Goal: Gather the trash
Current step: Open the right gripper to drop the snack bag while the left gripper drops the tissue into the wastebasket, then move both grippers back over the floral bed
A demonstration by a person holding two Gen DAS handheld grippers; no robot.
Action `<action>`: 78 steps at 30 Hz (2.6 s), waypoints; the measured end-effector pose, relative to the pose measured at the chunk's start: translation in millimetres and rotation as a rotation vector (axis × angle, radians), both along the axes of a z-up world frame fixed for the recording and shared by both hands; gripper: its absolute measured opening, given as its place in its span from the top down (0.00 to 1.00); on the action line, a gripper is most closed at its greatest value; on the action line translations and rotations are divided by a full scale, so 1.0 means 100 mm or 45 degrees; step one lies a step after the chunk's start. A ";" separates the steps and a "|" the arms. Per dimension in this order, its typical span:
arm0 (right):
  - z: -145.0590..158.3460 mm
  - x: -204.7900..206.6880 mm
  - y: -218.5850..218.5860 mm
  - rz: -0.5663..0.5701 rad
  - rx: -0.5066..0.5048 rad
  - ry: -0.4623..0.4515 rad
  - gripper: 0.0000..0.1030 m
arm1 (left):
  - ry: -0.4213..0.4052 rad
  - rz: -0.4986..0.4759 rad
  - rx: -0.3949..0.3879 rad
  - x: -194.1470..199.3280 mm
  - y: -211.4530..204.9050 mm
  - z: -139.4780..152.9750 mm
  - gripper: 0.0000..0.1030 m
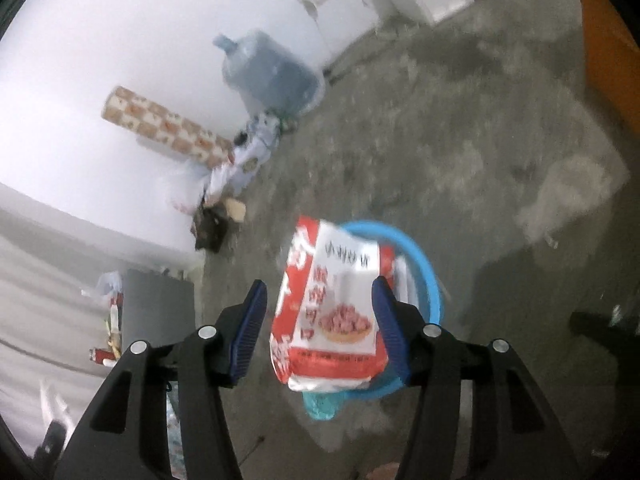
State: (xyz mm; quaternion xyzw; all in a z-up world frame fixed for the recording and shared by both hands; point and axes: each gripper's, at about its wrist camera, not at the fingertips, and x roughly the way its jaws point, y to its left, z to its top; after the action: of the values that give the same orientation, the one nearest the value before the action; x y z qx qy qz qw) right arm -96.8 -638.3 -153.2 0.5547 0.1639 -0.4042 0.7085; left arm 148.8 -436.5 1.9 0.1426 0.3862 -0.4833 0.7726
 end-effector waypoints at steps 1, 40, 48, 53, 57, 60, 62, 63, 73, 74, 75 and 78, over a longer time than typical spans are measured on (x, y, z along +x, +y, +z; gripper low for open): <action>0.07 -0.04 -0.01 -0.007 -0.023 -0.004 0.48 | 0.033 -0.030 0.003 -0.03 -0.20 -0.04 0.91; 1.68 1.14 1.78 0.843 -0.666 -0.068 0.16 | -0.159 0.561 -0.161 -0.45 2.66 0.90 0.13; 2.03 1.29 2.54 1.050 -0.774 -0.098 0.10 | -0.155 0.882 -0.167 -0.65 3.62 0.88 0.11; 2.17 1.33 2.89 1.154 -0.803 -0.122 0.09 | -0.206 0.975 -0.184 -0.76 4.01 0.89 0.11; 2.25 1.33 3.08 1.199 -0.831 -0.126 0.09 | -0.219 1.026 -0.202 -0.82 4.18 0.89 0.10; 2.28 1.31 3.16 1.215 -0.854 -0.121 0.09 | -0.212 1.034 -0.215 -0.84 4.26 0.89 0.10; 2.29 1.32 3.16 1.224 -0.854 -0.118 0.09 | -0.214 1.030 -0.212 -0.83 4.25 0.89 0.10; 2.29 1.32 3.17 1.227 -0.850 -0.119 0.09 | -0.214 1.032 -0.212 -0.83 4.25 0.88 0.10; 2.27 1.34 3.18 1.250 -0.841 -0.100 0.09 | -0.206 1.047 -0.205 -0.84 4.29 0.82 0.08; 2.26 1.35 3.19 1.252 -0.842 -0.099 0.09 | -0.204 1.050 -0.203 -0.84 4.28 0.83 0.08; 2.26 1.35 3.20 1.256 -0.842 -0.098 0.09 | -0.202 1.050 -0.202 -0.84 4.28 0.82 0.08; 2.26 1.35 3.20 1.262 -0.841 -0.095 0.09 | -0.198 1.055 -0.194 -0.83 4.27 0.81 0.08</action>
State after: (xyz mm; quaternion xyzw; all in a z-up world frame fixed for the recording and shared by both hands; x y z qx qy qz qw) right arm 38.6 -318.6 72.7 0.1764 0.2437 -0.0352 0.9530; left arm 65.7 -9.6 82.5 -0.0462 0.3146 -0.1471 0.9366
